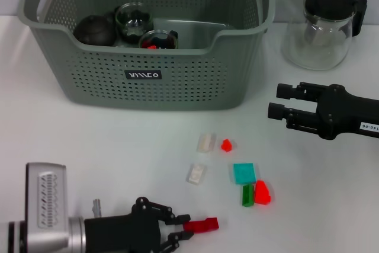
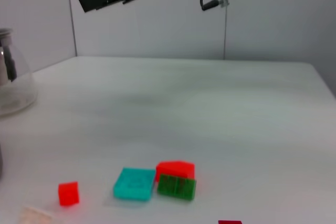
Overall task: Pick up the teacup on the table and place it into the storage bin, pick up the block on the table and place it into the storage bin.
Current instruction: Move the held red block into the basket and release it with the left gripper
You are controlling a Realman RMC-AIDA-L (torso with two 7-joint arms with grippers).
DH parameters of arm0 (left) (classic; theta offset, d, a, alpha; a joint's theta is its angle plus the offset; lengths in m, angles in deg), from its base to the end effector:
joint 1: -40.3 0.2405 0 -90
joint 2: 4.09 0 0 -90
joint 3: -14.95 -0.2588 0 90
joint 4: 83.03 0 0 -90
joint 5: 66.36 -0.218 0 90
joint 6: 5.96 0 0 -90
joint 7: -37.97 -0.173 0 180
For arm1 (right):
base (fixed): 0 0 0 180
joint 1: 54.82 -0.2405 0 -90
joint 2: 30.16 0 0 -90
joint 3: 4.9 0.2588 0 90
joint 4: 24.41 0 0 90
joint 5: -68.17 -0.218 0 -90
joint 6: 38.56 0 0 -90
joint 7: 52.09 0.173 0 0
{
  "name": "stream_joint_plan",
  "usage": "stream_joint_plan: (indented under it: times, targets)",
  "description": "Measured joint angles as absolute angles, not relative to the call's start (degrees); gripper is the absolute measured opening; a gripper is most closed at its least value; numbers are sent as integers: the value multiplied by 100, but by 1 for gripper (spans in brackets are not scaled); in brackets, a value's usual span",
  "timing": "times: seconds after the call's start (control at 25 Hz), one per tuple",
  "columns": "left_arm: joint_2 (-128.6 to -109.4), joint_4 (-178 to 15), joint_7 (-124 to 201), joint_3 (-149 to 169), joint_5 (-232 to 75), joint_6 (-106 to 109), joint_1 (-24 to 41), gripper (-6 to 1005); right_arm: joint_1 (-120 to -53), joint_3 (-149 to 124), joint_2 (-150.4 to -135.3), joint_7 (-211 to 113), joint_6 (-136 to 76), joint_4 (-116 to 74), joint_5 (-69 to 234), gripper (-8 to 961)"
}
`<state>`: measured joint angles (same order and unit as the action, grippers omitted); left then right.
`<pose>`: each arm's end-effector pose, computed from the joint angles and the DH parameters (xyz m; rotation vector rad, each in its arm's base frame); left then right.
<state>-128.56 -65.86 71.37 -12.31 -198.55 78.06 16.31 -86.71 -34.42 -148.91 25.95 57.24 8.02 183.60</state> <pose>-0.3031 0.2385 -0.1309 -2.8486 -0.1627 -0.5983 0.2497 0.3409 -0.0172 -2.6780 0.6854 0.9308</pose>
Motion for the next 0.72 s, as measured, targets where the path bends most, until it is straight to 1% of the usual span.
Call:
stream_joint_plan:
  times: [0.16, 0.28, 0.36, 0.52, 0.68, 0.72]
  targets:
    - [-12827, -6201, 7652, -1175, -19854, 8282, 1662, 190, -8672, -3442, -14890, 2600, 5723, 802, 18357, 638]
    - [-12770, -5636, 8299, -858, -19850, 9018, 1732, 196, -8673, -3442, -14890, 2603, 5723, 802, 18356, 638]
    - [-12685, -5340, 8640, -501, -19843, 9546, 1731, 199, -8672, -3443, -14890, 2602, 5724, 802, 18356, 638]
    - [-12443, -5075, 9211, 170, -19746, 10362, 1557, 207, -8650, -3442, -14893, 2565, 5723, 802, 18356, 638]
    - [-12207, -4998, 10628, 592, -19311, 10524, 1149, 214, -8628, -3443, -14917, 2540, 5724, 802, 18357, 638]
    - [-12207, -4998, 10628, 592, -19311, 10524, 1149, 216, -8623, -3443, -14921, 2538, 5723, 802, 18357, 638]
